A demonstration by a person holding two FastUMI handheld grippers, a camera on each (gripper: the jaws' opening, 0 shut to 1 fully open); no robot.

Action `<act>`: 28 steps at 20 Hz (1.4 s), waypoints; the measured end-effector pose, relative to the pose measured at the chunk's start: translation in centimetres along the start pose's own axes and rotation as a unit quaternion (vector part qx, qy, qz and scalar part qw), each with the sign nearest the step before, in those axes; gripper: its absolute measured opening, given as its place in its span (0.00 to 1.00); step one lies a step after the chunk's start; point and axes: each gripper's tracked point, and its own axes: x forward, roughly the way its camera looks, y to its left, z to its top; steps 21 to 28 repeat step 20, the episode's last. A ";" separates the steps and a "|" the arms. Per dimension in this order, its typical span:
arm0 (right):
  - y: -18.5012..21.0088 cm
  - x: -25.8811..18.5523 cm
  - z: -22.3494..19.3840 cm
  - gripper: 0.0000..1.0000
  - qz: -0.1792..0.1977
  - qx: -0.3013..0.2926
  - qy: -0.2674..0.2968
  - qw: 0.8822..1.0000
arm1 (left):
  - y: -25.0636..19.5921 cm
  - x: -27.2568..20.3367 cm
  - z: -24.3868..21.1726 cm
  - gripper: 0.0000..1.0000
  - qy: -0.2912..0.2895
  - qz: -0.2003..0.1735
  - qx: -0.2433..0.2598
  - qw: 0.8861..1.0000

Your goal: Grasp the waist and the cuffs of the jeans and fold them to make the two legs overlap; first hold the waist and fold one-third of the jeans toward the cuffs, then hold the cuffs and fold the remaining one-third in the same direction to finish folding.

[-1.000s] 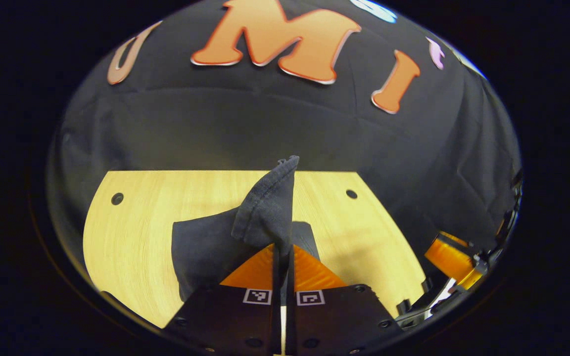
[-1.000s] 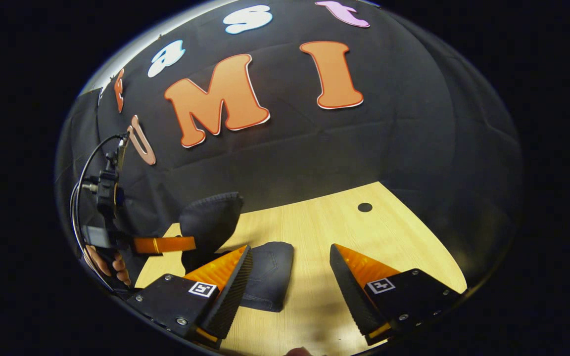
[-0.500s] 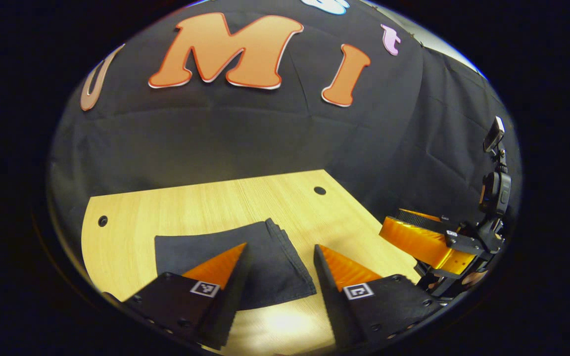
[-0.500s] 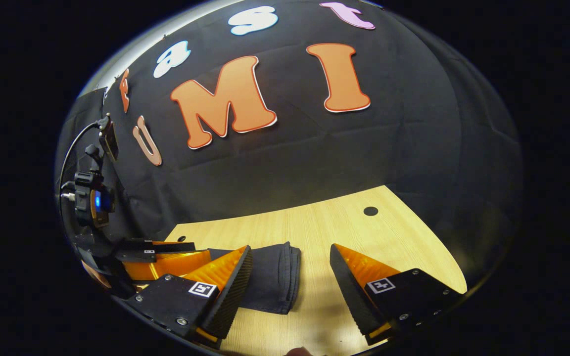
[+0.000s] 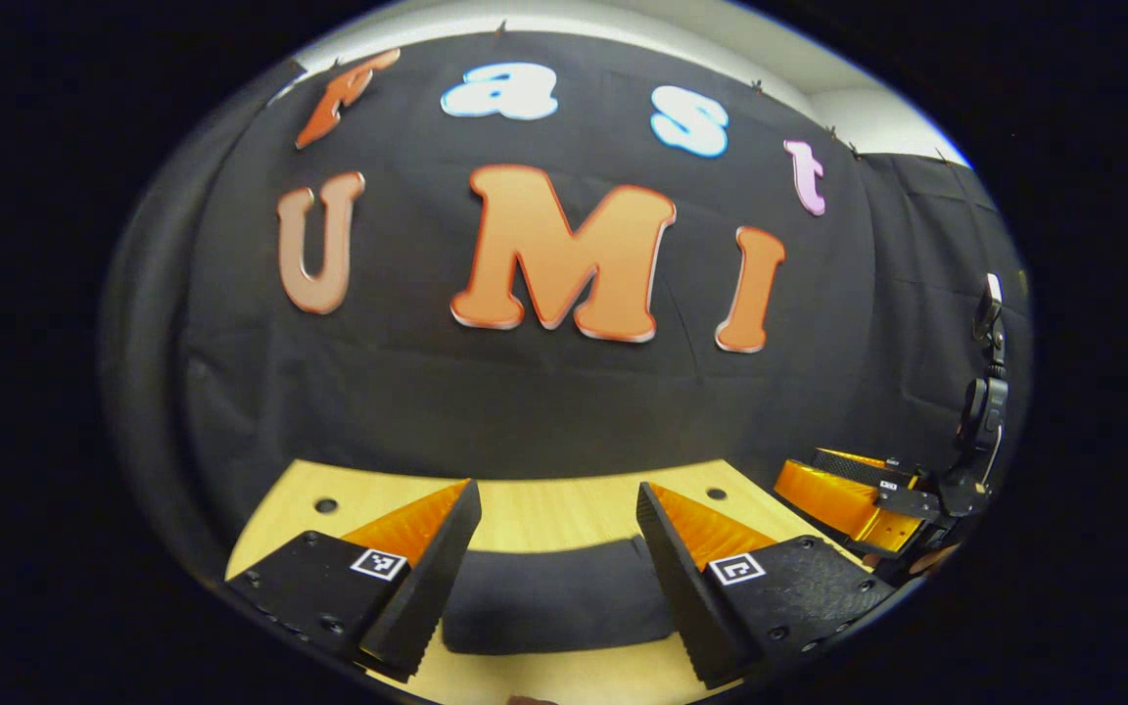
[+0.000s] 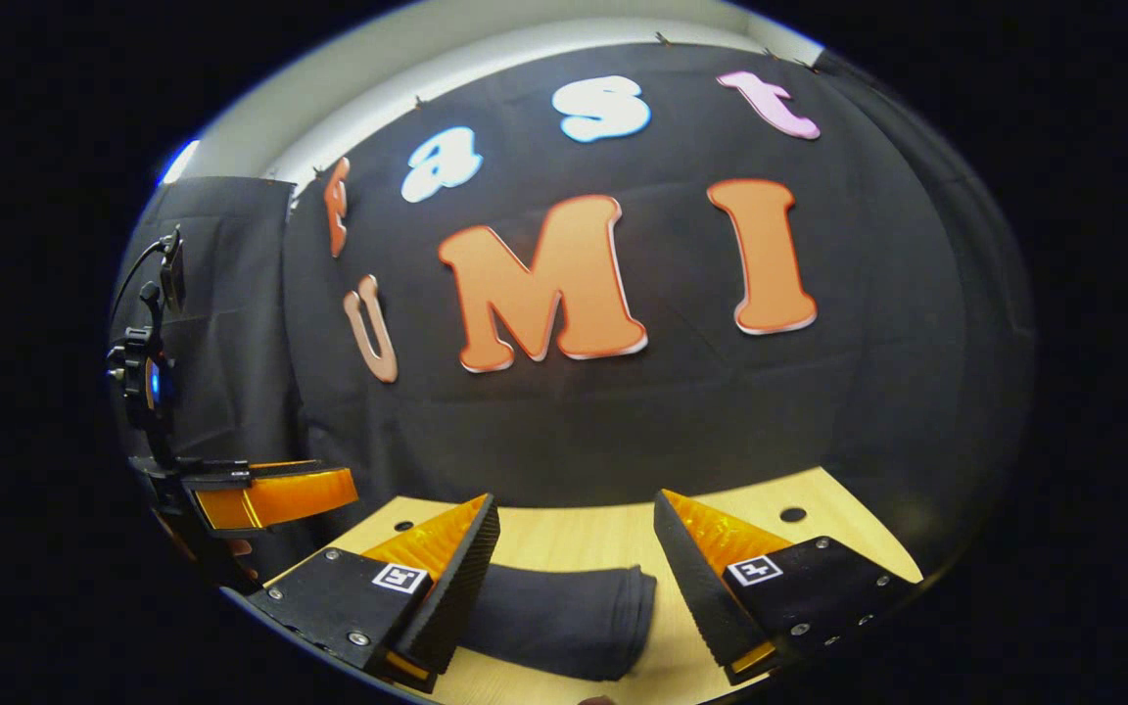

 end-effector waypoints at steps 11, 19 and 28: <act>8.4 -2.0 1.9 1.00 0.020 -0.047 -0.025 0.998 | 8.2 -8.5 4.0 0.92 -0.101 0.072 0.018 0.992; 13.0 -3.5 -0.1 1.00 0.029 -0.043 -0.007 0.999 | 10.2 -11.7 2.9 0.95 -0.105 0.069 0.025 0.992; 13.3 -3.6 -0.4 0.97 0.030 -0.041 -0.003 0.999 | 10.4 -11.9 2.5 0.92 -0.100 0.067 0.027 0.992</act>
